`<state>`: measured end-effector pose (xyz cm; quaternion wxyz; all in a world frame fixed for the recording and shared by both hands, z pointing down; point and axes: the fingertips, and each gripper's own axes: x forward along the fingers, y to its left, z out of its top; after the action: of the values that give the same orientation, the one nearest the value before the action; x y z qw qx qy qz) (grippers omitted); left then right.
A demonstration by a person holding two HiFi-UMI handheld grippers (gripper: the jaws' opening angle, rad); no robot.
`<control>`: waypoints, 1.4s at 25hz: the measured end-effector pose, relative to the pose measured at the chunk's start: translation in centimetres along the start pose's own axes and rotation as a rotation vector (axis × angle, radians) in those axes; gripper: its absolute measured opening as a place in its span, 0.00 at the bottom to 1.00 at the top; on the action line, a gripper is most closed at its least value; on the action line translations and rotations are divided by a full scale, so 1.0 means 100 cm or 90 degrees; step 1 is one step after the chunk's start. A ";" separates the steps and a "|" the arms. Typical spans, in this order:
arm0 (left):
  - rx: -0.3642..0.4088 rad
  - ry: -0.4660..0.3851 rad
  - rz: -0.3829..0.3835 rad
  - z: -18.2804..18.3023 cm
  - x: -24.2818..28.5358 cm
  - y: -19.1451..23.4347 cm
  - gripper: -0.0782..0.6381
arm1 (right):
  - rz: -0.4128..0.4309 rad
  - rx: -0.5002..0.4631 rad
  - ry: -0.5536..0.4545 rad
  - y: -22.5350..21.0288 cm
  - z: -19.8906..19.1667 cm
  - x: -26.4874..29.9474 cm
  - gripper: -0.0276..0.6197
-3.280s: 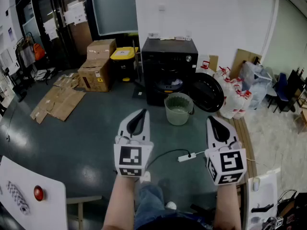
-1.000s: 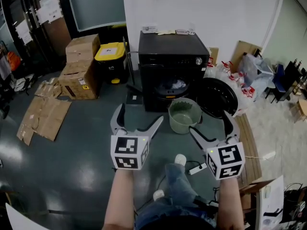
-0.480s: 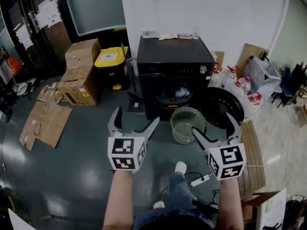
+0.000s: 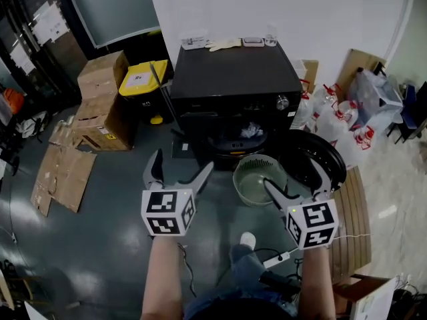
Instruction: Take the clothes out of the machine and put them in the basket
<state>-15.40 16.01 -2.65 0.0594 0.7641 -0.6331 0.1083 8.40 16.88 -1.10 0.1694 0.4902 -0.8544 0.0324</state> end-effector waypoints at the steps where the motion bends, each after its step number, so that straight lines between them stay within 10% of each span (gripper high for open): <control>1: -0.001 0.006 0.004 0.000 0.014 0.000 0.90 | 0.005 0.006 0.007 -0.010 -0.003 0.011 0.82; 12: -0.009 0.056 0.024 -0.007 0.116 -0.004 0.90 | 0.052 0.020 0.034 -0.074 -0.004 0.104 0.82; 35: -0.003 0.129 -0.026 -0.063 0.179 0.031 0.90 | 0.070 0.049 0.114 -0.043 -0.035 0.192 0.82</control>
<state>-15.91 -0.23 7.65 0.1271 0.7618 -0.6087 0.1819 4.07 -0.45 7.88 0.2239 0.4441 -0.8595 0.1178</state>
